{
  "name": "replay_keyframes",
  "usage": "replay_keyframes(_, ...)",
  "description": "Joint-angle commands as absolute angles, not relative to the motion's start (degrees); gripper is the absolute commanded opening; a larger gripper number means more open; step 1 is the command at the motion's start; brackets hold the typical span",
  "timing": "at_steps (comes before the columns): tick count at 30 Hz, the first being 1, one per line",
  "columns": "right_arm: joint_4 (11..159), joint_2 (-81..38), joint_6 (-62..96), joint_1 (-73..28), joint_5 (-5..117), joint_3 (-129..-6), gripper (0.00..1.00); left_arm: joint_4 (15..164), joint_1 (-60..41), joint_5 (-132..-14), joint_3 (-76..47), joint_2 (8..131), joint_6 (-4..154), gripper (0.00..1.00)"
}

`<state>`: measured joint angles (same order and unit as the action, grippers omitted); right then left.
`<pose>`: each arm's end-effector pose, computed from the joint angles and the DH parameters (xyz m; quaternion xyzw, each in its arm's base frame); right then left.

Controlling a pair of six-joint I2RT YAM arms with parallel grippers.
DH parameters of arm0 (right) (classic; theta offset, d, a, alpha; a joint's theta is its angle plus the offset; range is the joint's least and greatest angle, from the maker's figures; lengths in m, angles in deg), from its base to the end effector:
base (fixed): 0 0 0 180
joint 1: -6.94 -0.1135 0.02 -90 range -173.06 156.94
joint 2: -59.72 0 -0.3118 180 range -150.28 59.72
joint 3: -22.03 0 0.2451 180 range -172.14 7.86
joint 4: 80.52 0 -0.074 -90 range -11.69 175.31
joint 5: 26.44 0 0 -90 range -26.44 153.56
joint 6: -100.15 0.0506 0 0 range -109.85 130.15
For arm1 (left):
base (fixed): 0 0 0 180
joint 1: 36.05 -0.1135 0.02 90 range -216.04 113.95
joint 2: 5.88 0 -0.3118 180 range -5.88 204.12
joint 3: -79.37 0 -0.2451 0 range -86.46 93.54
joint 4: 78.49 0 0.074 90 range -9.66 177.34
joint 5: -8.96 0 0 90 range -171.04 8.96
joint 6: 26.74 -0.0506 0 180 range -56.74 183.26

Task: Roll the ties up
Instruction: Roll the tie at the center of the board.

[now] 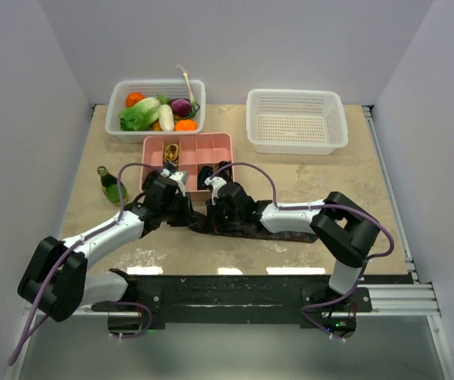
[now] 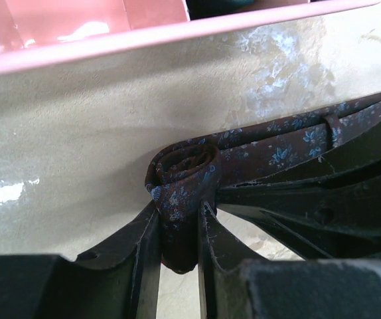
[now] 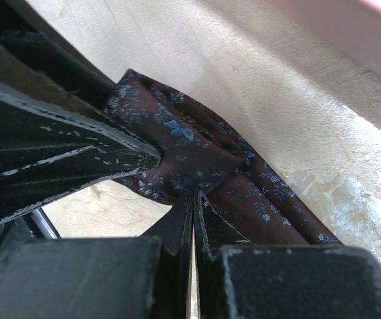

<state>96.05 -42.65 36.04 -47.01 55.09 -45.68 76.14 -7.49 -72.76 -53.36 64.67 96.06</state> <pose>0.2212 0.3165 0.2021 -0.2487 0.8621 0.3310 0.2921 0.1926 -0.1132 0.2175 -0.0090 0.9335 -0.2378 0.2684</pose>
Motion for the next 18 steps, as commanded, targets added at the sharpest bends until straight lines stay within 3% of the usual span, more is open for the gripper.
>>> replay_keyframes(1, 98.0, -42.6, 35.8, -47.0, 55.7, -46.7, 0.0, 72.6, -7.7, -70.5, -48.7, 67.5, 91.2, 0.08)
replay_keyframes(11, 99.5, -46.0, 36.5, -47.0, 55.4, -48.7, 0.0, 68.6, -7.6, -71.5, -45.9, 68.1, 90.4, 0.0)
replay_keyframes(18, 100.4, -46.6, 37.3, -46.9, 55.7, -48.7, 0.0, 66.6, -6.8, -74.1, -43.1, 68.1, 90.1, 0.0)
